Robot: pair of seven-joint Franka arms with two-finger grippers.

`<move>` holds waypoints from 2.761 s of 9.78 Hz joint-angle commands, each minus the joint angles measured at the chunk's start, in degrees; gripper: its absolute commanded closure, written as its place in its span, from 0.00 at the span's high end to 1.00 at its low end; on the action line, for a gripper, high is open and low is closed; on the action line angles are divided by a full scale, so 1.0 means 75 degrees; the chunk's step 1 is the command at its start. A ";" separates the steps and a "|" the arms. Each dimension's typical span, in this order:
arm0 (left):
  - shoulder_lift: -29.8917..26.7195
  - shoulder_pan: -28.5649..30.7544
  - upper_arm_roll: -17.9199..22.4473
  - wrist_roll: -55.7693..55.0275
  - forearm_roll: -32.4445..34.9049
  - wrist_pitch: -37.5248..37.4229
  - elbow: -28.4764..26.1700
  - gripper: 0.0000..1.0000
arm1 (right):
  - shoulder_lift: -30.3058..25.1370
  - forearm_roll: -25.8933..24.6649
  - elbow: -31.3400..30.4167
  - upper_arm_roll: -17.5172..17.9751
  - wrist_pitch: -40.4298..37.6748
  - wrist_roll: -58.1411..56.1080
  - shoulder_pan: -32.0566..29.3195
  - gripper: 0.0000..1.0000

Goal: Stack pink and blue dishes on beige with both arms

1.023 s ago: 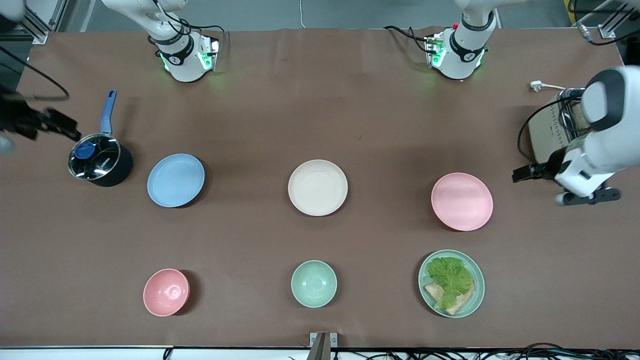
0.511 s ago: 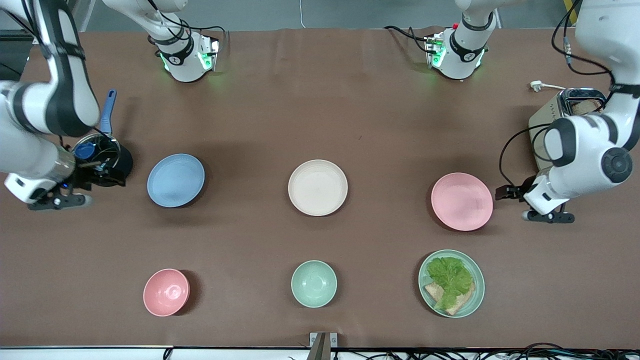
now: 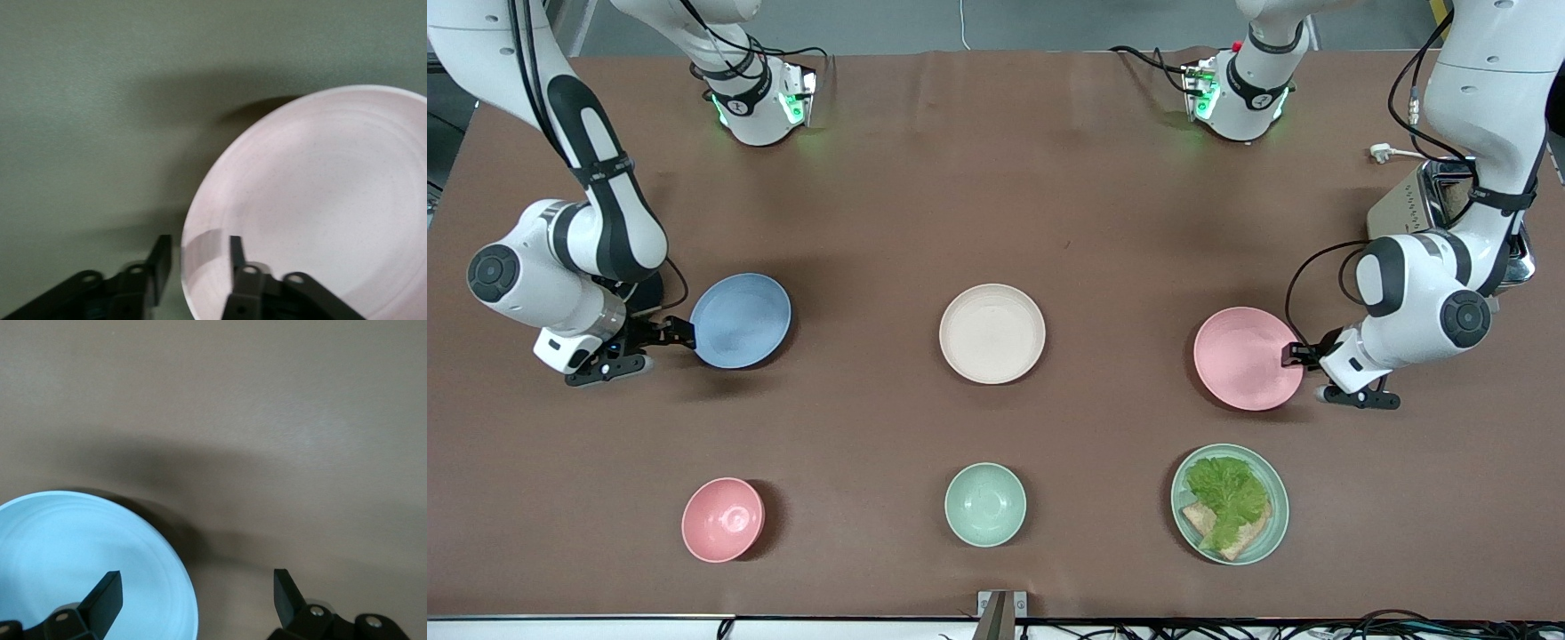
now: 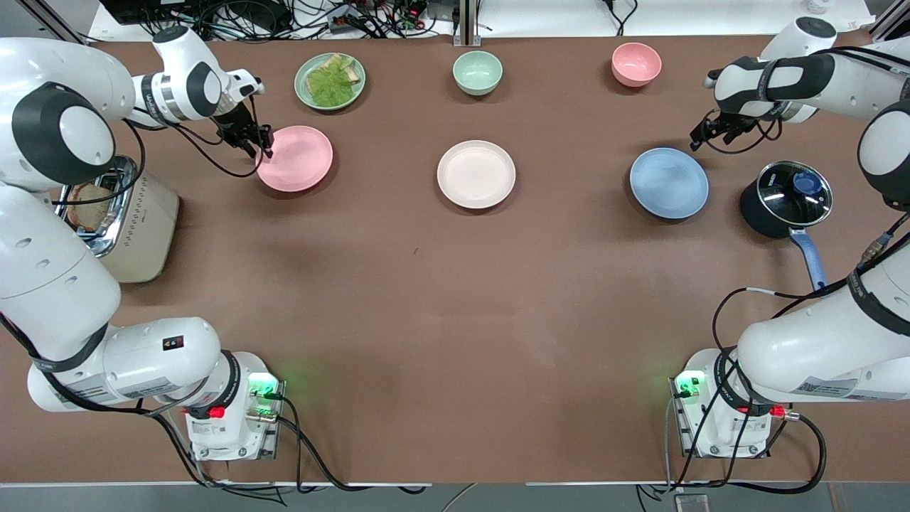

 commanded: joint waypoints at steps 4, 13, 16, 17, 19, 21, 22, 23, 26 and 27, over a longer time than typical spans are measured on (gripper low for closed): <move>0.0282 -0.0044 -0.0041 0.0276 -0.0103 0.0043 0.0304 0.00 | 0.0312 0.2199 -0.0504 0.0053 0.0510 -0.2181 -0.0198 1.00; -0.0469 -0.1317 -0.2420 -0.3564 -0.0431 -0.1424 0.0692 0.00 | 0.0336 0.2483 -0.0470 -0.0287 -0.0520 -0.2488 -0.0151 0.02; 0.0197 -0.2280 -0.2420 -0.4223 -0.0419 -0.0163 0.0715 0.00 | 0.0185 0.2483 0.0136 -0.0462 -0.1603 -0.1941 -0.0092 0.01; 0.0362 -0.2607 -0.2397 -0.4526 -0.0407 0.0133 0.0692 0.00 | 0.0033 0.2448 0.0616 -0.0614 -0.2492 -0.1555 -0.0057 0.01; 0.0398 -0.2821 -0.2362 -0.4962 -0.0105 0.0171 0.0692 0.00 | 0.0008 0.2307 0.2054 -0.0825 -0.4424 -0.0584 -0.0010 0.01; 0.0807 -0.2868 -0.2373 -0.4986 0.0318 0.0311 0.0913 0.01 | 0.0020 0.2225 0.3019 -0.0791 -0.5544 0.0774 0.0199 0.01; 0.0971 -0.3019 -0.2373 -0.5056 0.0319 0.0486 0.1019 0.01 | 0.0020 0.2225 0.3266 -0.0756 -0.5710 0.1582 0.0444 0.01; 0.1124 -0.3102 -0.2362 -0.5300 0.0319 0.0522 0.1229 0.01 | 0.0020 0.2225 0.3408 -0.0582 -0.5711 0.2240 0.0633 0.01; 0.1512 -0.3500 -0.2187 -0.5501 0.0331 0.0534 0.1699 0.05 | 0.0008 0.2213 0.3410 0.0471 -0.5152 0.3776 0.0762 0.01; 0.1500 -0.3513 -0.2163 -0.5629 0.0331 0.0534 0.1688 0.12 | 0.0031 0.2213 0.3398 0.0881 -0.4894 0.4547 0.0798 0.01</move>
